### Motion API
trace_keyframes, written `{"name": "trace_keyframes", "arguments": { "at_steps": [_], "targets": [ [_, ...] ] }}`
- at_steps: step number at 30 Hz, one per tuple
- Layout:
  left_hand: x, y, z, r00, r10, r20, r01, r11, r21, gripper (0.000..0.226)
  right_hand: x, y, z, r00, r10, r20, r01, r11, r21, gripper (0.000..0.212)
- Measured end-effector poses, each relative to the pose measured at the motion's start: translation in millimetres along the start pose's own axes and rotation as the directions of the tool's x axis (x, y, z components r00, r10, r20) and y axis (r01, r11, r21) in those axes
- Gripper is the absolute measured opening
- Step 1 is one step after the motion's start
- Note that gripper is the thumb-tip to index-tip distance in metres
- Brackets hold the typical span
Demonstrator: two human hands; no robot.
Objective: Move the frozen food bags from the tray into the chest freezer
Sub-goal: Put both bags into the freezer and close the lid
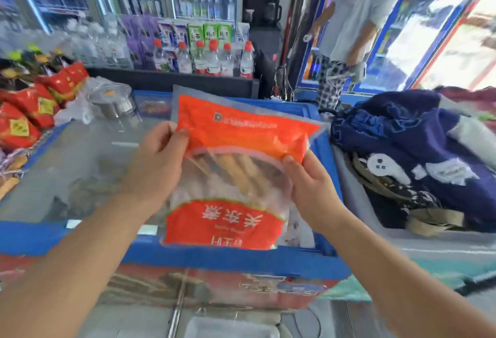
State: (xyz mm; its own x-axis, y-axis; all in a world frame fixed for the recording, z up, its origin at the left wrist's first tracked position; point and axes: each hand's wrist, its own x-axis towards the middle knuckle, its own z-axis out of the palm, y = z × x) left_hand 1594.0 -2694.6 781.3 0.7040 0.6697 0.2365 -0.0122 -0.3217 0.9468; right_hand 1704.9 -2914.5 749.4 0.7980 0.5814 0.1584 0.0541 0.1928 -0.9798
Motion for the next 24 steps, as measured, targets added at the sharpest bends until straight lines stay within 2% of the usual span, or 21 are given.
{"name": "trace_keyframes", "arguments": {
  "at_steps": [3,5,8,11,14,18,21,24],
  "targets": [
    [49.8,-12.7,63.6,0.998,-0.029,-0.061,0.026,0.999,-0.042,0.033,78.1,5.9,-46.5,0.986,0.071,-0.151,-0.075,0.997,-0.018,0.008],
    [79.7,-30.7,110.1,0.987,-0.085,-0.138,0.072,0.993,-0.092,0.033,144.1,15.8,-78.5,0.981,0.069,-0.183,-0.093,0.987,-0.129,0.005],
    [114.1,-70.5,174.5,0.946,-0.210,-0.246,0.168,0.969,-0.179,0.028,243.7,45.1,-116.5,0.992,0.084,-0.093,-0.112,0.928,-0.356,0.011],
    [136.0,-120.0,223.2,0.912,-0.337,-0.235,0.278,0.927,-0.251,0.021,325.7,96.3,-137.6,0.983,0.177,0.040,-0.128,0.835,-0.536,0.016],
    [150.7,-175.0,254.7,0.862,-0.436,-0.257,0.380,0.893,-0.241,0.023,376.0,157.2,-144.7,0.947,0.305,0.104,-0.171,0.749,-0.640,0.016],
    [158.1,-235.1,286.1,0.775,-0.562,-0.290,0.454,0.813,-0.364,0.021,416.0,230.9,-144.6,0.891,0.401,0.212,-0.122,0.661,-0.740,0.015],
    [165.0,-277.1,312.8,0.693,-0.674,-0.257,0.458,0.687,-0.564,0.020,441.5,279.9,-147.4,0.838,0.483,0.255,-0.073,0.562,-0.824,0.023],
    [170.7,-324.2,338.3,0.574,-0.787,-0.226,0.467,0.541,-0.699,0.021,462.0,320.8,-151.6,0.789,0.546,0.280,0.020,0.433,-0.901,0.023]
  ]
}}
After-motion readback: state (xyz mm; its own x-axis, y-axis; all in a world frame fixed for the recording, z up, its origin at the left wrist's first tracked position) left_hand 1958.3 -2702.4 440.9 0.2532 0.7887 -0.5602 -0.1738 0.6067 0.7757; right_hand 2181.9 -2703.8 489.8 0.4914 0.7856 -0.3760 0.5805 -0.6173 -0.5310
